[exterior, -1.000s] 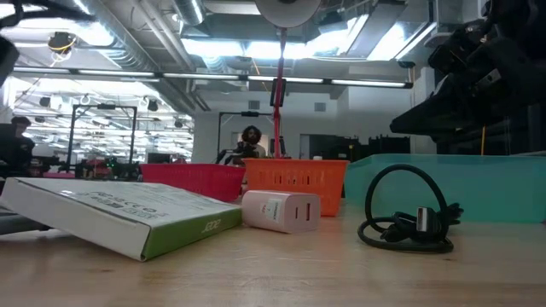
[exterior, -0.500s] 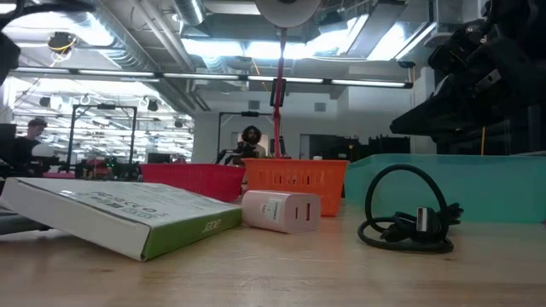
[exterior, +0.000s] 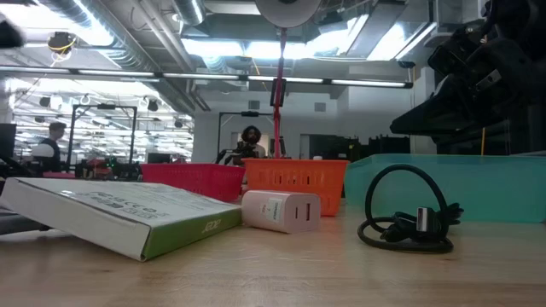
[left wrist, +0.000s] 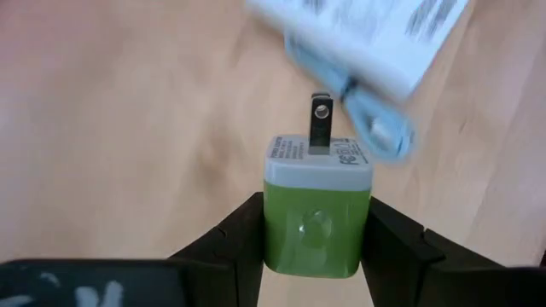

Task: Pick and place items into bin
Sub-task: Put the green charger adapter into the orange bin

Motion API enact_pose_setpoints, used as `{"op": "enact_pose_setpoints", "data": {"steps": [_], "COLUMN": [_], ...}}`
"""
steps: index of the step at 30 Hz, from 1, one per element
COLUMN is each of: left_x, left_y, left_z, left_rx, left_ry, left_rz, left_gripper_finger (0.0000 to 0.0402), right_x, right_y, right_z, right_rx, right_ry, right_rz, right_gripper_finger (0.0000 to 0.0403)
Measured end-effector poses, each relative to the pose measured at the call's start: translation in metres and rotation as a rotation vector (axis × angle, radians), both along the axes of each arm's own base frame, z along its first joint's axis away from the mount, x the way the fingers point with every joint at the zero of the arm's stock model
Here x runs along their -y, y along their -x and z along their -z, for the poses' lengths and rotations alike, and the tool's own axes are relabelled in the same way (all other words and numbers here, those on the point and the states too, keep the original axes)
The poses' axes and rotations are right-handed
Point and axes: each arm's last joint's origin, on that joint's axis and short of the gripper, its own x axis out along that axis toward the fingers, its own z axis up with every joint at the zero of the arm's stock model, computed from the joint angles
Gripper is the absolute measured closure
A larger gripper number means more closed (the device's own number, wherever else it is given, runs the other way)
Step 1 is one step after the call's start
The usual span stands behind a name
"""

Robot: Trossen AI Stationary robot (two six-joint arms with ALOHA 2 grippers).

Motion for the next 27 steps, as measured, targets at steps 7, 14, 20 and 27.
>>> {"op": "enact_pose_setpoints", "data": {"steps": [7, 14, 20, 27], "left_x": [-0.017, -0.036, -0.057, -0.093], "left_y": [0.0, -0.023, -0.054, -0.087], "left_z": [-0.03, -0.038, -0.043, -0.048], "left_rx": [0.188, 0.222, 0.256, 0.303], "left_ry": [-0.117, -0.175, -0.177, -0.152], "left_rz": [0.059, 0.153, 0.252, 0.31], "left_gripper_finger": [0.0257, 0.0257, 0.0257, 0.0257], "right_x": [0.0, 0.0, 0.0, 0.0], "right_y": [0.0, 0.0, 0.0, 0.0], "right_z": [0.0, 0.0, 0.0, 0.0], "right_rx": [0.0, 0.0, 0.001, 0.001], "right_ry": [0.0, 0.0, 0.0, 0.0], "right_rz": [0.0, 0.0, 0.0, 0.0], "right_gripper_finger": [0.0344, 0.0344, 0.0344, 0.0344]}}
